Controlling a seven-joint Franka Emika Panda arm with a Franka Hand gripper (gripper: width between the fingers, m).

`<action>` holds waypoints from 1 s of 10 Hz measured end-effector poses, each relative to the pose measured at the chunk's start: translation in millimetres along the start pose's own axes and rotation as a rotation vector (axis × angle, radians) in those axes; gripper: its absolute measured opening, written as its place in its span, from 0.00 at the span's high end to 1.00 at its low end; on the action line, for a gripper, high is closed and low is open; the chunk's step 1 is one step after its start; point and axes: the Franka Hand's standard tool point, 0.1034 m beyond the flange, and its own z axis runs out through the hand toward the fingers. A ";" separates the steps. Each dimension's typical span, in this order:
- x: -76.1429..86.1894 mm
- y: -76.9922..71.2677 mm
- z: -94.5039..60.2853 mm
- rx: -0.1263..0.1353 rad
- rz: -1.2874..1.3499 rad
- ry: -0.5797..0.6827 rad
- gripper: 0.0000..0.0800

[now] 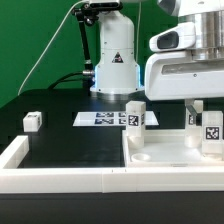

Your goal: Assemble square table

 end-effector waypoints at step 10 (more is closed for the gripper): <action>0.0 0.0 0.9 0.027 0.644 -0.038 0.64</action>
Offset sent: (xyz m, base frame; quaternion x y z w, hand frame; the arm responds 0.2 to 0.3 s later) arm 0.0015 -0.0039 -0.0090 0.0037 -0.0182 0.1968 0.9803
